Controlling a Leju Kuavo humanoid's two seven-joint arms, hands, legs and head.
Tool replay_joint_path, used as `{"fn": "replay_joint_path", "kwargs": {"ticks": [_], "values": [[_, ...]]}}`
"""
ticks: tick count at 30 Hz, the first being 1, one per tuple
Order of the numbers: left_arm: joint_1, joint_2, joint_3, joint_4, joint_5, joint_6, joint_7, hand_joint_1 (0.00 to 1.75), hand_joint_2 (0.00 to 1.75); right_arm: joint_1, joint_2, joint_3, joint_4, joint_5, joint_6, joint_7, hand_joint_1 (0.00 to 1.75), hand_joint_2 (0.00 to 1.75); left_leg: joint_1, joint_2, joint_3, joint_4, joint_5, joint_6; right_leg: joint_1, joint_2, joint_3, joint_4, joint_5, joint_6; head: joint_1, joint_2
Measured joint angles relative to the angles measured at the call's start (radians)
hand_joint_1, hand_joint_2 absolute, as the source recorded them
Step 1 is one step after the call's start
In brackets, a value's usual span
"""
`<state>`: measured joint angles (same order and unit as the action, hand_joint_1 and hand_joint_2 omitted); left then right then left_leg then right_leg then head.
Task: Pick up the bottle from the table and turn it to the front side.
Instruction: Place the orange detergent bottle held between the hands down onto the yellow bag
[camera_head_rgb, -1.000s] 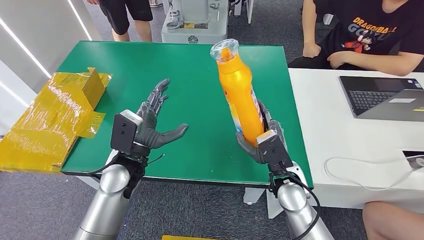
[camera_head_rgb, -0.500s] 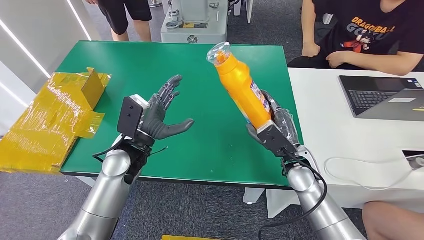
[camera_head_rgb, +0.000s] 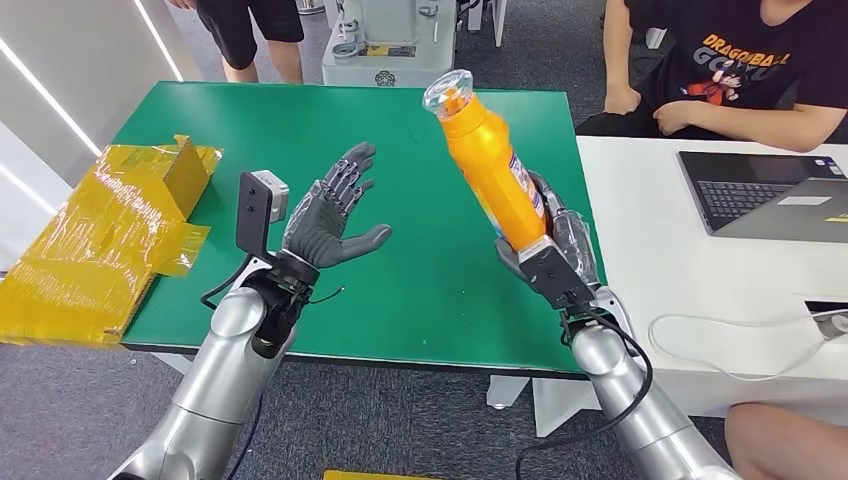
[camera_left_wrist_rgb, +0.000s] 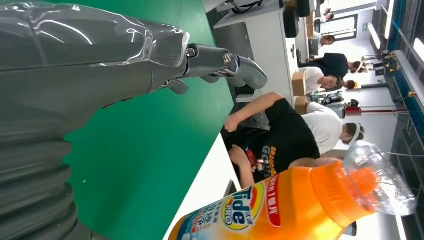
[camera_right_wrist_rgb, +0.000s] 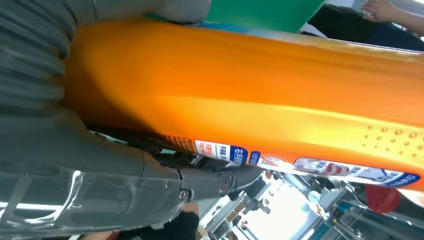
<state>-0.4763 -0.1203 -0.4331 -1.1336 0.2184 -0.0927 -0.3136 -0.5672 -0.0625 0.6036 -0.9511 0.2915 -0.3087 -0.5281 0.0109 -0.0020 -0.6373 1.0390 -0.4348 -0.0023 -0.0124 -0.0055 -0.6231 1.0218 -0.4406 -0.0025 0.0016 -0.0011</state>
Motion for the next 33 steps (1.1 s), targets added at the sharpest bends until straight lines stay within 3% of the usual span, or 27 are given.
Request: {"fn": "replay_joint_path", "kwargs": {"ticks": [12,18,22,33], "values": [[-0.002,-0.005,0.000,0.014,0.024,0.006,0.000,0.00,1.75,-0.009,0.004,0.019,0.006,-0.023,-0.018,-0.015,1.75,1.75,0.000,0.000,0.000,0.000,0.000,0.000,0.000,0.000,0.000,0.000,0.000,0.000,0.000,0.000],[0.002,-0.005,-0.014,0.013,0.071,0.040,0.003,0.00,1.75,0.028,0.039,0.025,-0.058,-0.090,-0.156,-0.132,1.75,1.75,0.000,0.000,0.000,0.000,0.000,0.000,0.000,0.000,0.000,0.000,0.000,0.000,0.000,0.000],[0.004,-0.005,-0.029,0.013,0.076,0.055,0.012,0.00,1.75,0.075,0.073,0.035,-0.128,-0.090,-0.225,-0.165,1.75,1.75,0.000,0.000,0.000,-0.001,0.000,0.000,0.000,0.000,0.000,0.000,-0.001,0.000,0.000,0.000],[0.007,-0.005,-0.050,0.012,0.069,0.068,0.028,0.00,1.75,0.120,0.099,0.046,-0.211,-0.089,-0.225,-0.157,1.75,1.75,0.000,0.000,0.000,-0.001,0.000,0.000,0.000,0.000,0.000,0.000,-0.001,0.000,0.000,0.000]]}}
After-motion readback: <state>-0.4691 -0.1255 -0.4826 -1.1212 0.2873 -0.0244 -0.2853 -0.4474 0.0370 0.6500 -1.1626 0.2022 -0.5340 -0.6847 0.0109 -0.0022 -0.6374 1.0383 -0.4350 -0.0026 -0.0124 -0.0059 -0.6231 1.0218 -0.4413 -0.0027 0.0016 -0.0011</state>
